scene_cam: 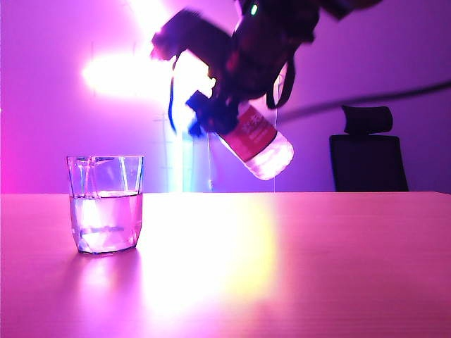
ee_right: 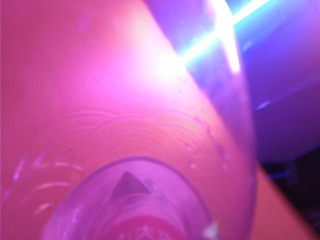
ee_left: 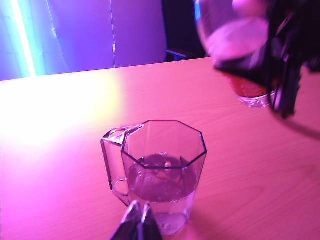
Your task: Pick up the mineral water bottle on the table and pour water into the mug until it's half full.
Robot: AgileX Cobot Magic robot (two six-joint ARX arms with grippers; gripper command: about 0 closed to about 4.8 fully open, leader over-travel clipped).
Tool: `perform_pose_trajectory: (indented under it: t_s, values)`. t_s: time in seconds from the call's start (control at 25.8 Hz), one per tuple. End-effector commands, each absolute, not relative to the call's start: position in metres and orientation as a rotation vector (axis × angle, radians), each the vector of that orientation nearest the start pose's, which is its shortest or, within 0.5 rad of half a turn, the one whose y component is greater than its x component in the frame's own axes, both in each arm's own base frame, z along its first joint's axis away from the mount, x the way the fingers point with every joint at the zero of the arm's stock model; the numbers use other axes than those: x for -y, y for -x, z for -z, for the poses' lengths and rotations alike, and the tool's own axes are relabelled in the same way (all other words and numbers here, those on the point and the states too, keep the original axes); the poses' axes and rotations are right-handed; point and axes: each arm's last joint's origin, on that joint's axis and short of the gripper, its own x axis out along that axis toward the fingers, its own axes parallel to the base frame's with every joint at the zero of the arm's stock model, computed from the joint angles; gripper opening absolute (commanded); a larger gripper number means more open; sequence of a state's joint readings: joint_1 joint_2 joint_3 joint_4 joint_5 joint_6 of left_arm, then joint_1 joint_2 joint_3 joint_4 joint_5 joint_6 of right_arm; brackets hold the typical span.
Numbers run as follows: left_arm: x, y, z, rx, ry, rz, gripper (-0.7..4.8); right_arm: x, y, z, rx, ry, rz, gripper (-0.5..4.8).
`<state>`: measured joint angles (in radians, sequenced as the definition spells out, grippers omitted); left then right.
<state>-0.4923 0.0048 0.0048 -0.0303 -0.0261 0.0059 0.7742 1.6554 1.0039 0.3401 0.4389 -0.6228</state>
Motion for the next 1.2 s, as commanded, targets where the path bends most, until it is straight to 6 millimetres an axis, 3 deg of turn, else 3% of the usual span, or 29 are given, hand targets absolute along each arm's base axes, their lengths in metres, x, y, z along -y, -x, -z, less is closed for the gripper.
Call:
perform_pose_trajectory:
  t_s: [0.04, 0.23, 0.31, 0.47, 0.62, 0.97, 1.2]
  values:
    - [0.045, -0.086, -0.164, -0.017, -0.008, 0.47, -0.02, -0.233, -0.269, -0.252, -0.199, 0.5, -0.446, 2.53]
    - [0.045, -0.086, -0.164, -0.017, -0.008, 0.47, -0.02, -0.21, -0.273, -0.263, -0.265, 0.169, -0.538, 2.52]
    - [0.045, -0.086, -0.164, -0.017, -0.008, 0.47, -0.02, -0.2, -0.271, -0.263, -0.262, 0.125, -0.552, 2.52]
    - [0.045, -0.086, -0.164, -0.017, -0.008, 0.47, -0.02, -0.167, -0.251, -0.245, -0.225, 0.062, -0.588, 2.51]
    - [0.045, -0.086, -0.164, -0.017, -0.008, 0.47, -0.02, -0.154, -0.242, -0.231, -0.159, 0.015, -0.591, 2.52]
    - [0.045, -0.086, -0.164, -0.017, -0.008, 0.47, -0.02, -0.153, -0.245, -0.201, -0.206, 0.029, -0.574, 2.52]
    - [0.045, -0.086, -0.164, -0.017, -0.008, 0.47, -0.02, -0.154, -0.246, -0.197, -0.221, 0.032, -0.577, 2.52]
